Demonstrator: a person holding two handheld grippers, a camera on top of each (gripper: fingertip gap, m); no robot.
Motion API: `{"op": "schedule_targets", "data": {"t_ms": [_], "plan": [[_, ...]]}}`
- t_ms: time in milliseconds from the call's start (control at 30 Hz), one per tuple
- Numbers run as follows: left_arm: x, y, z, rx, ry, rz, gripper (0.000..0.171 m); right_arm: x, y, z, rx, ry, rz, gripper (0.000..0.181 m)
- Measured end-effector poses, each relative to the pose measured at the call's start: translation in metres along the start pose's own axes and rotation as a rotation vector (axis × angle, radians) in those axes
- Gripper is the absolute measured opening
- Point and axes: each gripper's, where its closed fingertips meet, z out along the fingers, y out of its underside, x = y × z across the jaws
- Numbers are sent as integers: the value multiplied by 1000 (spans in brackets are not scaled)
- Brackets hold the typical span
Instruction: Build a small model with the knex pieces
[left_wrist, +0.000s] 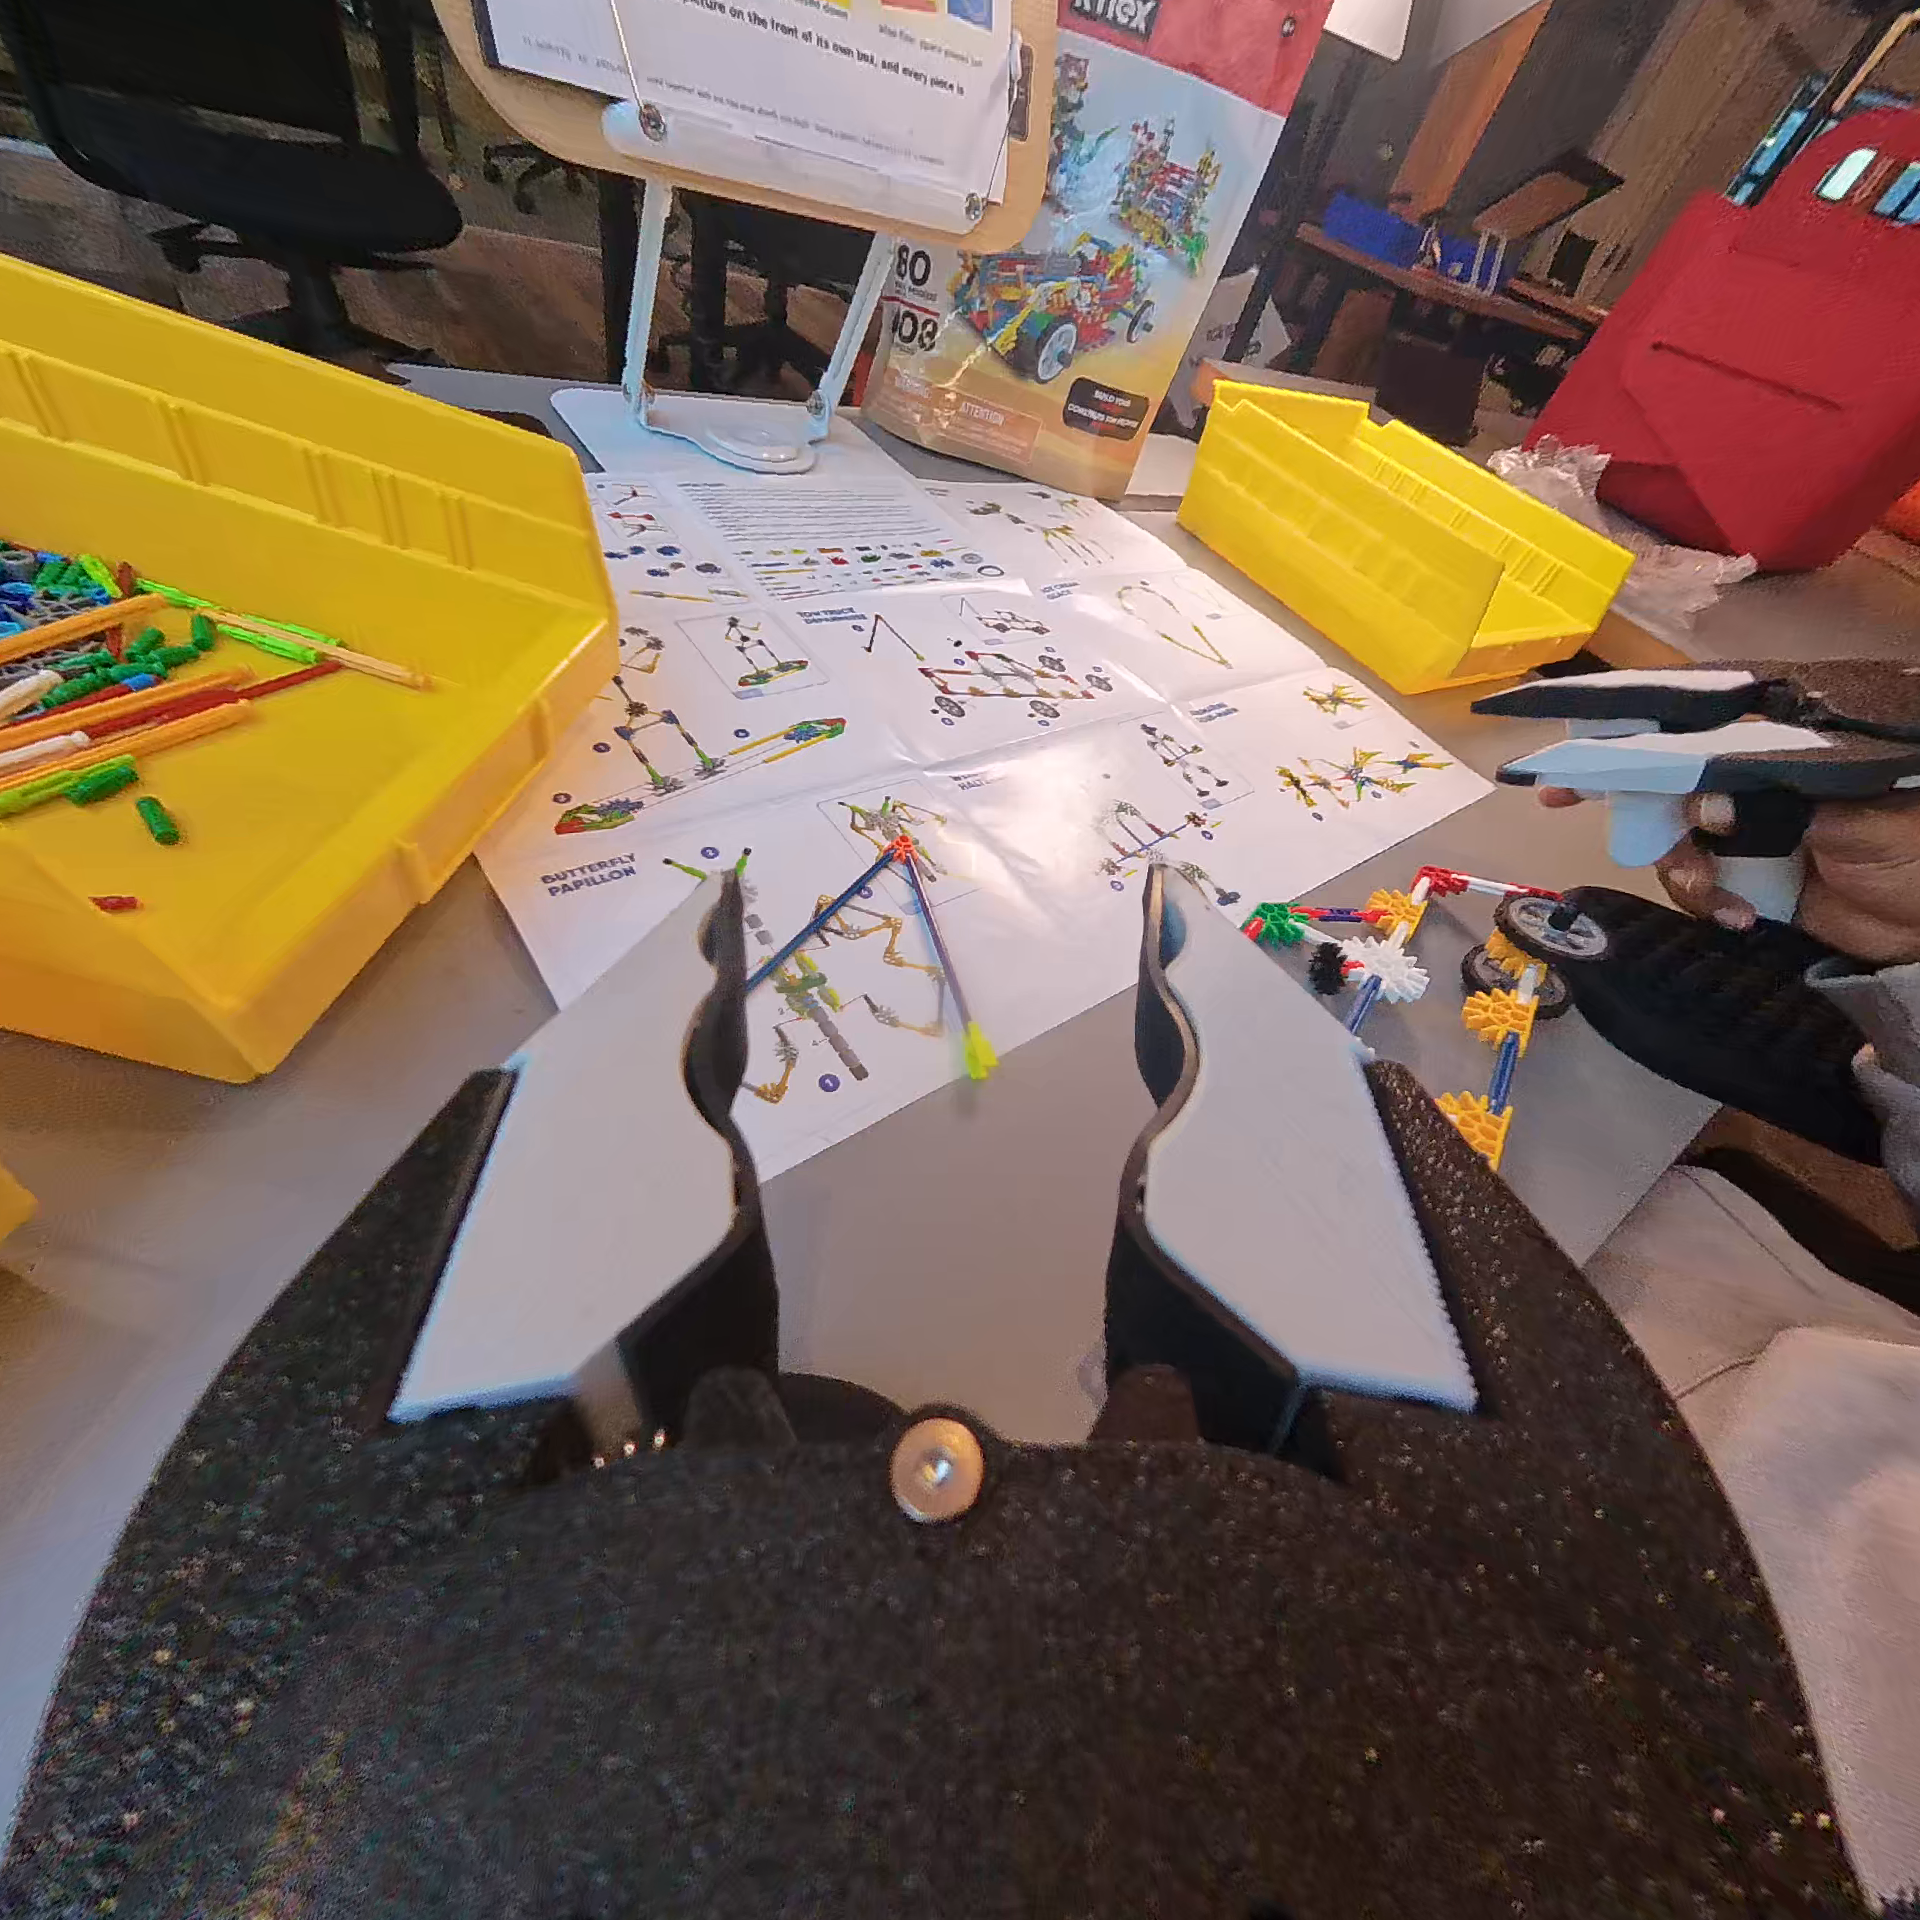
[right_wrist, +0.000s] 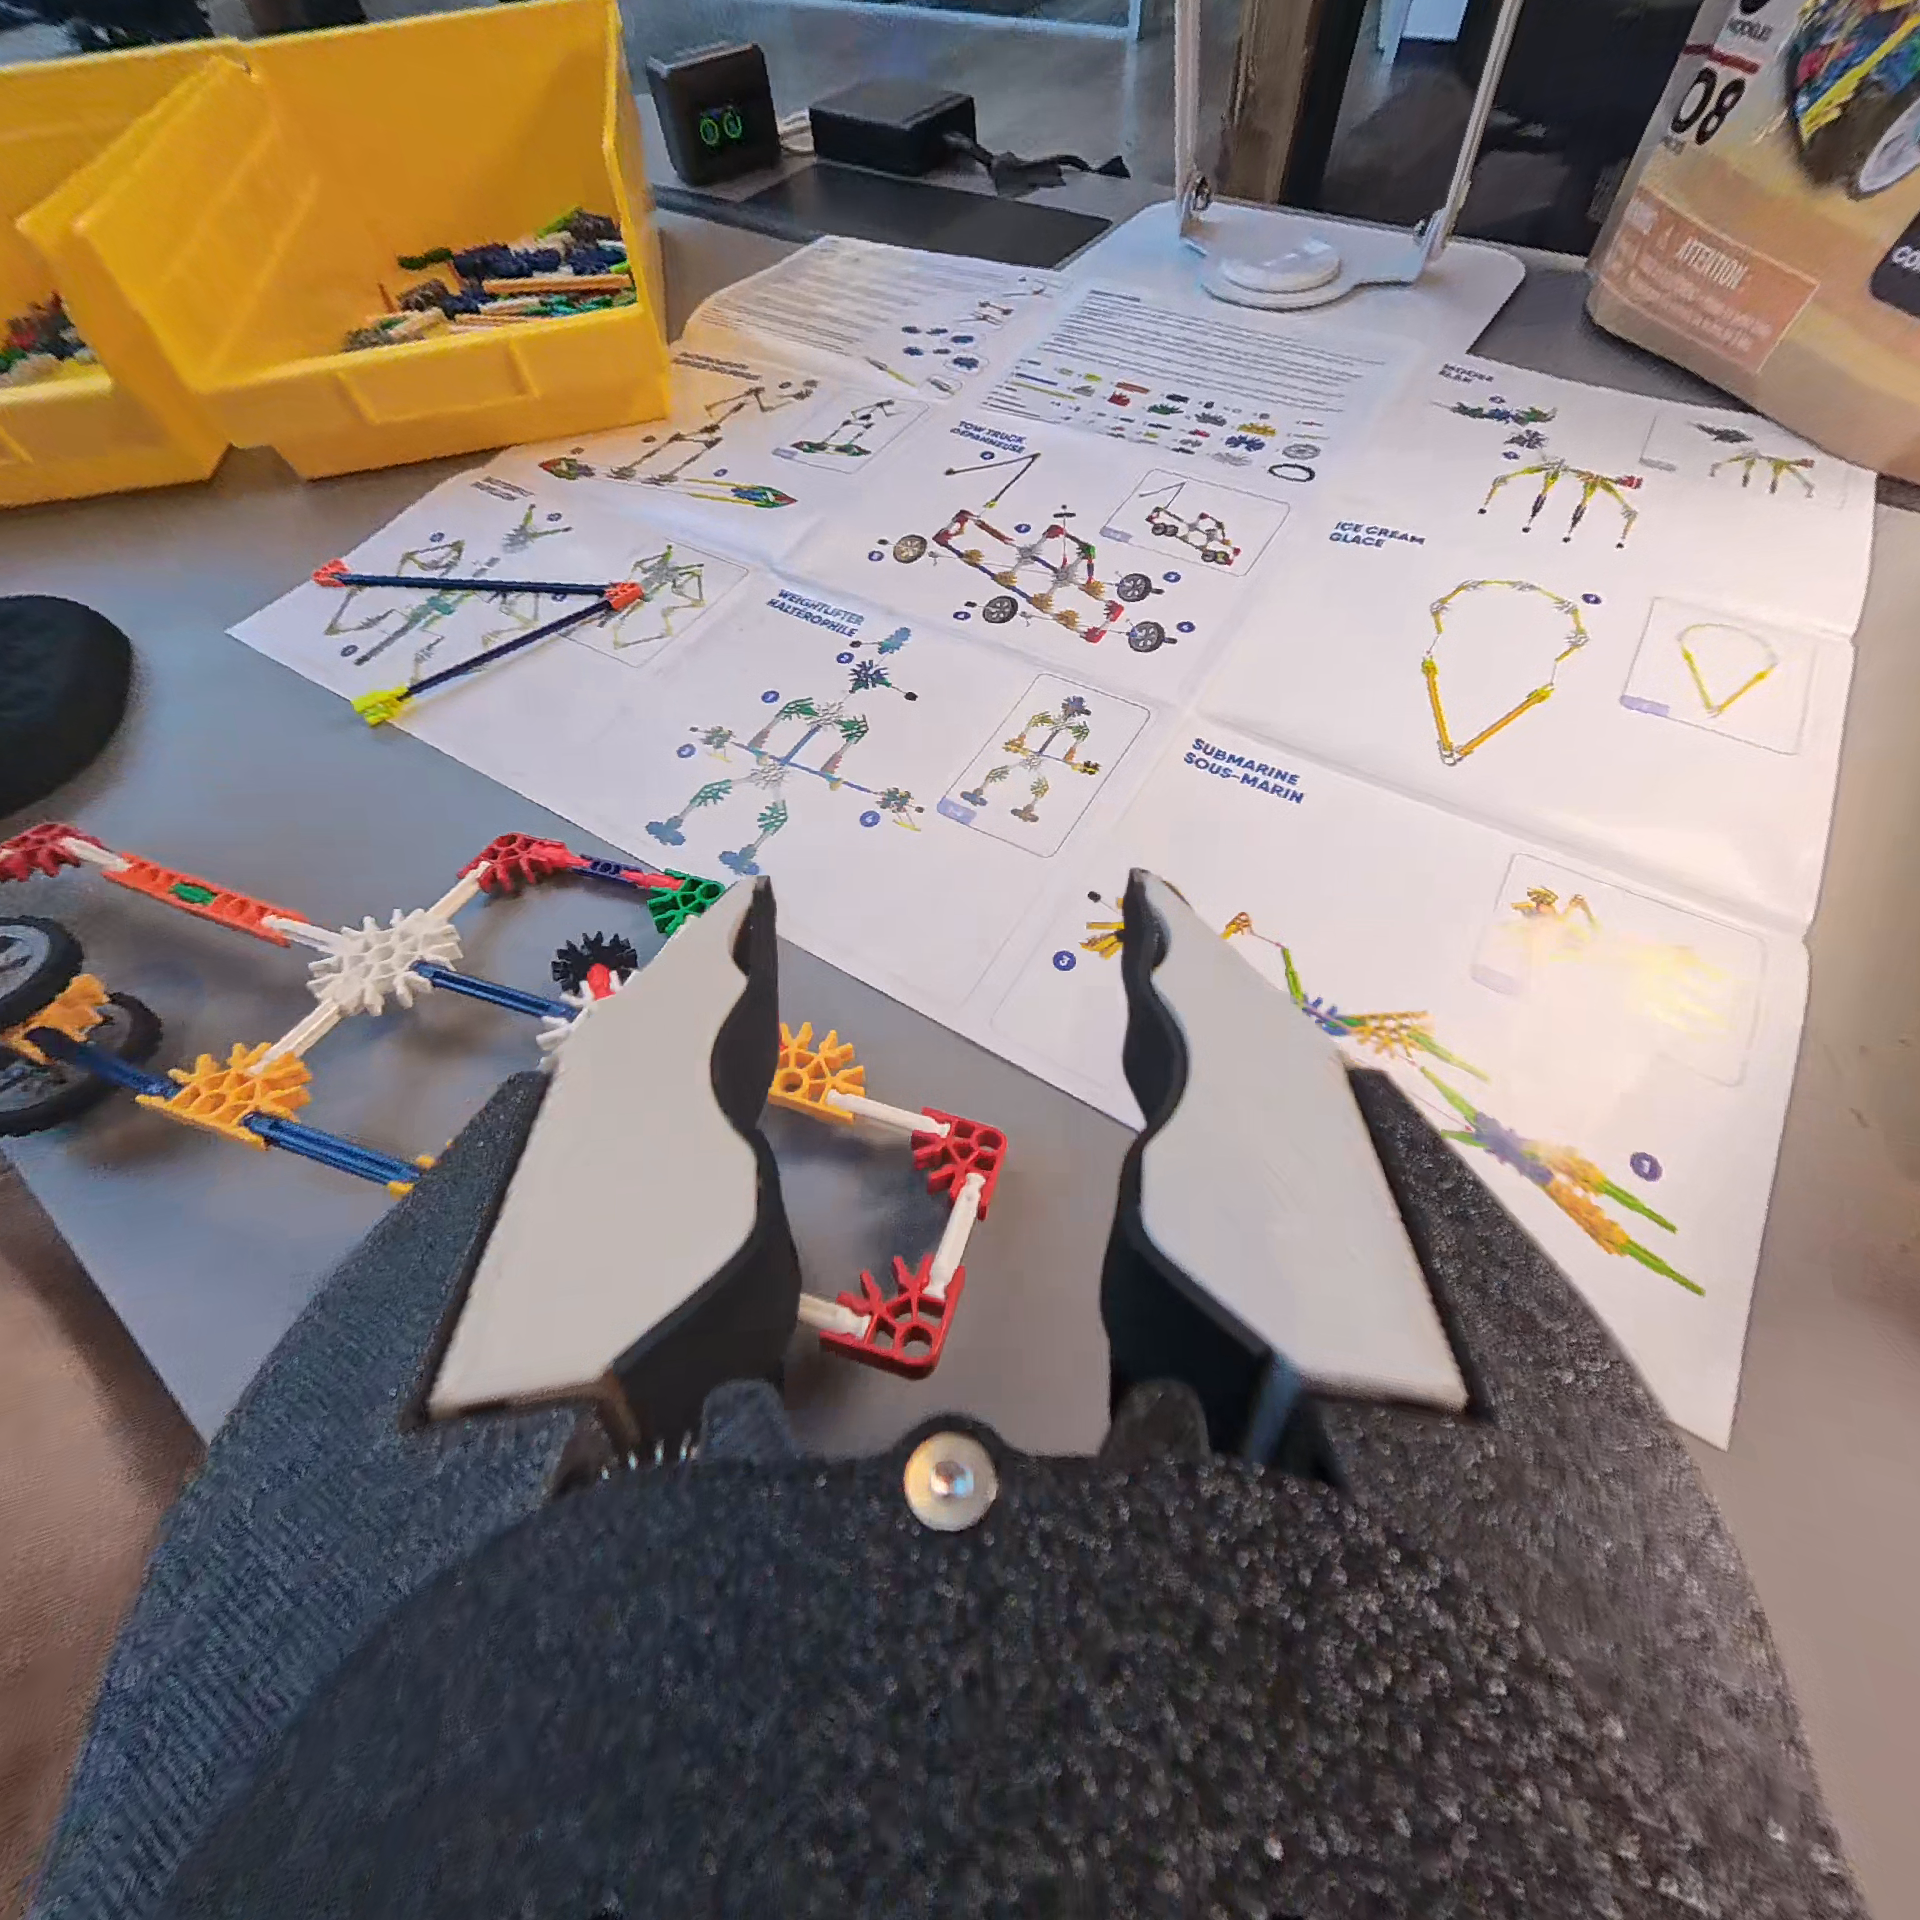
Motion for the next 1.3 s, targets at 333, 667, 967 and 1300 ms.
{"op": "schedule_targets", "data": {"t_ms": [333,667,967,1300], "plan": [[-3,10,13,-33,-45,97,83,3,-20,20,-5,36,-52,71],[-30,18,3,-64,-93,99,68,25,12,-59,160,179,-27,51],[-45,23,47,-194,-148,255,78,-1,26,-75,159,178,-40,54],[-103,64,87,-602,-49,439,60,-11,28,-84,151,169,-68,53]]}}
